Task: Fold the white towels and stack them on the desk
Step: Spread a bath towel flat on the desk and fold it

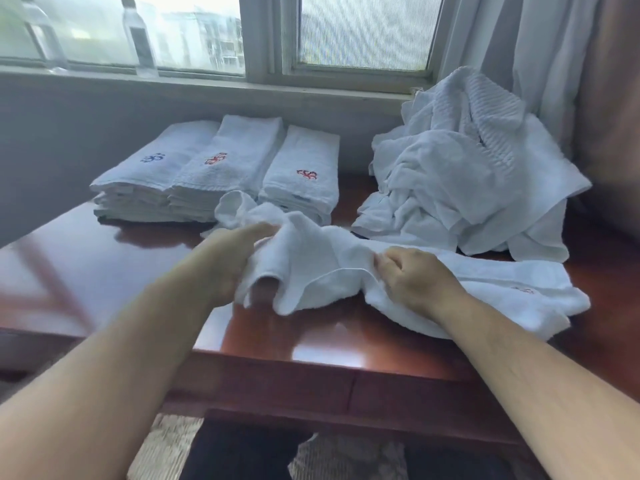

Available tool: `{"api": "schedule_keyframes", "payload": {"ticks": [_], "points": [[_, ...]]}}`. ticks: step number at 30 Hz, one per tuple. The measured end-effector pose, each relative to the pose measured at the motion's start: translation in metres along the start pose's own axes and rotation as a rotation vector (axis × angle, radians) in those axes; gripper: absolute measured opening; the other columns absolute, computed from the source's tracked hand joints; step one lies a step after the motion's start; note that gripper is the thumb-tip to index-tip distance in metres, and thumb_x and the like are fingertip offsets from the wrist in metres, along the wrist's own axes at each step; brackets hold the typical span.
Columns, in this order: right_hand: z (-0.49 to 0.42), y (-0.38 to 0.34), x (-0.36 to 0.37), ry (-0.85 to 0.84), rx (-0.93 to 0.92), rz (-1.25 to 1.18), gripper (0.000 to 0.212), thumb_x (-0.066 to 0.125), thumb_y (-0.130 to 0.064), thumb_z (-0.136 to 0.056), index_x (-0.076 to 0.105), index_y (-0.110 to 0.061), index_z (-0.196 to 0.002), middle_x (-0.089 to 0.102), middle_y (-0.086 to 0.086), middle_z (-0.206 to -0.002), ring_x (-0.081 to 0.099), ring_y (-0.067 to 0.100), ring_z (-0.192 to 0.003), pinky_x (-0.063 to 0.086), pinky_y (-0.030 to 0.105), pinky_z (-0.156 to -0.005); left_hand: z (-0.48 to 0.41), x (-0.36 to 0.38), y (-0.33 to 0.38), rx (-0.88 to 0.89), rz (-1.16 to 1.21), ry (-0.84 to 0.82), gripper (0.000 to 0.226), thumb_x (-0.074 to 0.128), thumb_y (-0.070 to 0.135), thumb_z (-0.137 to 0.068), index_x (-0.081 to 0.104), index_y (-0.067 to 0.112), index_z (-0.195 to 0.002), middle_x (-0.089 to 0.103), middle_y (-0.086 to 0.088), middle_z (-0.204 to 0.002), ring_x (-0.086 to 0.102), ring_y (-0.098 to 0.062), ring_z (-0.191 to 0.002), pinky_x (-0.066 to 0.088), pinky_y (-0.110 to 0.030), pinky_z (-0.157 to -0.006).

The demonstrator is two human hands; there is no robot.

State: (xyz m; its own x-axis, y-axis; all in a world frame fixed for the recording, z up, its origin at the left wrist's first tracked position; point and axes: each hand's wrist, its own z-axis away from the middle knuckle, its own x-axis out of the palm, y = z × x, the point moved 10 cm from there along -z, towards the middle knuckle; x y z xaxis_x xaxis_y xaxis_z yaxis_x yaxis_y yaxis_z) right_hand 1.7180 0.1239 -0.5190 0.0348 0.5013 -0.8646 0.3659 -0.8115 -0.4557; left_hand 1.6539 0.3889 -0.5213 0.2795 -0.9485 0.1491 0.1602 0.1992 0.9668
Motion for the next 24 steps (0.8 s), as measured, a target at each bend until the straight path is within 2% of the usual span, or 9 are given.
{"api": "schedule_keyframes", "payload": {"ticks": [2, 4, 7, 10, 12, 15, 20, 22, 24], "points": [[0.001, -0.001, 0.004, -0.055, 0.000, -0.021, 0.049, 0.040, -0.050, -0.102, 0.047, -0.017, -0.066, 0.059, -0.003, -0.071, 0.053, 0.016, -0.067, 0.037, 0.033, -0.060, -0.001, -0.027, 0.012, 0.065, -0.406, 0.038, 0.031, 0.077, 0.027, -0.078, 0.071, 0.008, -0.101, 0.076, -0.016, -0.094, 0.074, -0.026, -0.079, 0.061, -0.037, -0.068], [0.002, -0.003, 0.011, -0.109, 0.009, -0.083, 0.050, 0.040, -0.049, -0.102, 0.044, -0.016, -0.066, 0.055, -0.002, -0.070, 0.048, 0.016, -0.064, 0.036, 0.034, -0.060, 0.001, -0.051, 0.023, 0.074, -0.972, 0.143, 0.062, 0.077, 0.043, -0.064, 0.064, 0.013, -0.117, 0.070, -0.015, -0.111, 0.066, -0.032, -0.104, 0.054, -0.044, -0.090], [0.005, -0.015, 0.017, -0.116, -0.006, -0.118, 0.055, 0.032, -0.051, -0.104, 0.044, -0.018, -0.062, 0.054, -0.005, -0.067, 0.049, 0.016, -0.065, 0.033, 0.032, -0.061, 0.016, -0.044, 0.042, 0.262, -1.420, 0.399, 0.068, 0.068, 0.038, -0.085, 0.040, 0.022, -0.146, 0.046, -0.013, -0.139, 0.040, -0.036, -0.129, 0.036, -0.047, -0.104], [0.007, -0.017, 0.018, -0.122, 0.085, -0.115, 0.060, 0.026, -0.057, -0.103, 0.053, -0.019, -0.065, 0.060, -0.006, -0.076, 0.055, 0.014, -0.075, 0.037, 0.032, -0.069, 0.037, 0.038, 0.040, 0.738, -1.308, 0.118, 0.037, 0.061, 0.027, -0.094, 0.061, 0.029, -0.131, 0.056, -0.001, -0.134, 0.044, -0.029, -0.127, 0.035, -0.043, -0.108], [0.012, 0.002, 0.002, -0.068, 0.197, 0.016, 0.050, 0.029, -0.049, -0.102, 0.057, -0.017, -0.075, 0.062, -0.002, -0.091, 0.054, 0.017, -0.083, 0.039, 0.036, -0.075, 0.051, 0.092, 0.021, 0.882, -1.259, -0.163, 0.025, 0.061, 0.029, -0.097, 0.070, 0.030, -0.120, 0.061, 0.006, -0.128, 0.053, -0.021, -0.122, 0.039, -0.040, -0.106], [0.040, 0.046, -0.037, -0.020, 0.409, 0.302, 0.027, 0.036, -0.033, -0.096, 0.059, -0.018, -0.091, 0.064, 0.007, -0.112, 0.049, 0.025, -0.087, 0.036, 0.039, -0.077, 0.050, 0.142, -0.008, 0.812, -1.253, -0.397, 0.029, 0.058, 0.047, -0.096, 0.066, 0.041, -0.124, 0.058, 0.014, -0.126, 0.055, -0.010, -0.113, 0.046, -0.032, -0.095], [0.072, 0.111, -0.066, -0.188, 0.749, 0.502, 0.050, 0.035, -0.031, -0.096, 0.054, -0.015, -0.139, 0.054, 0.014, -0.139, 0.050, 0.036, -0.122, 0.033, 0.049, -0.101, 0.044, 0.169, -0.037, 0.722, -1.449, -0.530, 0.024, 0.062, 0.062, -0.087, 0.070, 0.040, -0.090, 0.057, 0.019, -0.069, 0.050, 0.001, -0.066, 0.041, -0.026, -0.061], [0.061, 0.122, -0.062, -0.214, 0.693, 0.482, 0.058, 0.034, -0.029, -0.096, 0.034, -0.019, -0.153, 0.036, 0.013, -0.156, 0.034, 0.038, -0.140, 0.023, 0.059, -0.113, 0.046, 0.166, -0.048, 0.614, -1.468, -0.622, 0.026, 0.067, 0.062, -0.083, 0.068, 0.036, -0.079, 0.059, 0.022, -0.059, 0.053, 0.003, -0.057, 0.035, -0.021, -0.051], [0.039, 0.113, -0.048, -0.244, 0.456, 0.335, 0.066, 0.036, -0.024, -0.098, 0.015, -0.033, -0.160, 0.009, -0.003, -0.169, 0.007, 0.031, -0.155, 0.009, 0.060, -0.119, 0.048, 0.162, -0.054, 0.497, -1.479, -0.680, 0.032, 0.068, 0.064, -0.082, 0.067, 0.032, -0.073, 0.061, 0.025, -0.057, 0.055, 0.005, -0.053, 0.035, -0.019, -0.047]]}}
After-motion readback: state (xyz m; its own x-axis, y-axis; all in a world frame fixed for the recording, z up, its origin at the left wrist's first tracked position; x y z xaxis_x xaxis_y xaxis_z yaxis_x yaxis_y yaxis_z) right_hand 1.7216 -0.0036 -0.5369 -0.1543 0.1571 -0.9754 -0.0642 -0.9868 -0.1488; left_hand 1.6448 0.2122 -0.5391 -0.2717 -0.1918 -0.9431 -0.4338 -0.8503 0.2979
